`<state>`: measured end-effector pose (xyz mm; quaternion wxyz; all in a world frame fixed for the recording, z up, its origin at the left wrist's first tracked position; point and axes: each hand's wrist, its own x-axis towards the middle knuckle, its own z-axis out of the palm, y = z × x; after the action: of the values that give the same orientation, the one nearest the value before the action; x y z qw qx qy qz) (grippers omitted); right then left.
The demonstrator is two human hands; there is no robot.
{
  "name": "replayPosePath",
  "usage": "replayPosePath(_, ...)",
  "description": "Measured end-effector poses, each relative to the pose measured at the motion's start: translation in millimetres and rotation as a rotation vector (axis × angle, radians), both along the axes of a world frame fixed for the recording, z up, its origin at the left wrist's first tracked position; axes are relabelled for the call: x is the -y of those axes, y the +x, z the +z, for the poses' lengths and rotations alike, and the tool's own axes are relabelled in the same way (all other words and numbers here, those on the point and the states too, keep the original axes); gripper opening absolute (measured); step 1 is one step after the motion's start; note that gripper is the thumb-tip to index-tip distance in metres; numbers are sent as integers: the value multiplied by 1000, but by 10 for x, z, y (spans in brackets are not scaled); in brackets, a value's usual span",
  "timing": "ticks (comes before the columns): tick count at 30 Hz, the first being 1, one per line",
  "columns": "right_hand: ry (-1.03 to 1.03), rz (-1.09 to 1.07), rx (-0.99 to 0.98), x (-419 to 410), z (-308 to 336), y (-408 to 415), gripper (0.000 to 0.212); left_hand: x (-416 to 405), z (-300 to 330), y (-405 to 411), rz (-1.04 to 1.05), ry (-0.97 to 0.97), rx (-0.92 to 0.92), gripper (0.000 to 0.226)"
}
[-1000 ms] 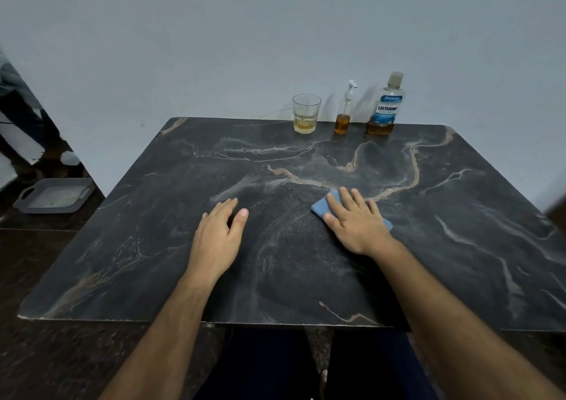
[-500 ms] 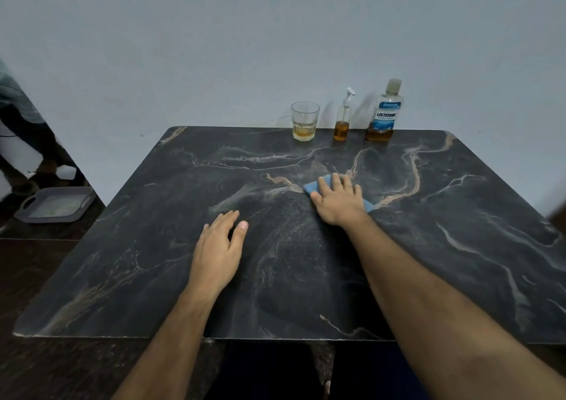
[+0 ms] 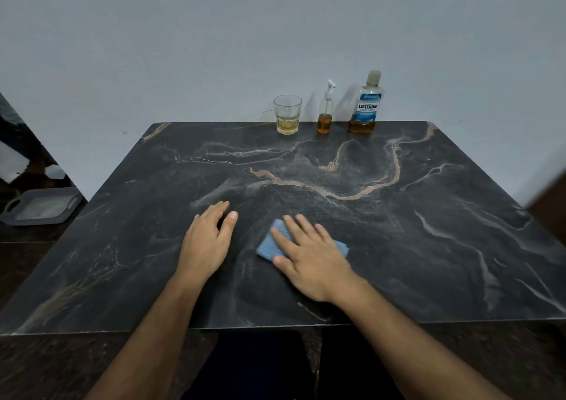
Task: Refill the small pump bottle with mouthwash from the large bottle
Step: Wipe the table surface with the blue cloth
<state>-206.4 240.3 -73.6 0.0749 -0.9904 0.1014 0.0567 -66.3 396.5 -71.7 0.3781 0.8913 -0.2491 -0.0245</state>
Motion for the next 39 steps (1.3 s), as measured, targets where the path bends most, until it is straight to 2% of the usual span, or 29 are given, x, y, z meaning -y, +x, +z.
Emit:
replayPosePath(3,-35,-131,-19,342,-13,-385,89,68,-6,-38,-50,15,0,48)
replayPosePath(7,-65,-363,-45,1065,-58,-416,67,181,10,-90,-101,35,15,49)
replayPosePath(10,-49,-458,-39,1378,-32,-104,61,296,32,-132,-144,59,24,51)
replayPosePath(15,-27,-376,-28,1073,-2,236,61,488,49,-148,-191,69,38,52)
replayPosePath(20,-28,-189,23,526,-33,-360,67,561,87,-148,-192,71,38,52)
replayPosePath(22,-13,-226,5,591,-35,-607,81,557,112,-126,-186,65,39,51)
replayPosePath(24,-29,-315,-9,841,-43,-665,76,543,130,-82,-169,61,36,50)
replayPosePath(27,-26,-433,-30,1282,-30,-398,61,541,124,3,-160,68,29,49)
replayPosePath(31,8,-500,-22,1565,9,263,60,576,123,172,-142,59,24,48)
replayPosePath(34,31,-474,-39,1454,43,784,62,541,125,342,-111,67,23,49)
replayPosePath(39,14,-314,-50,938,27,1403,64,384,117,579,-18,46,24,45)
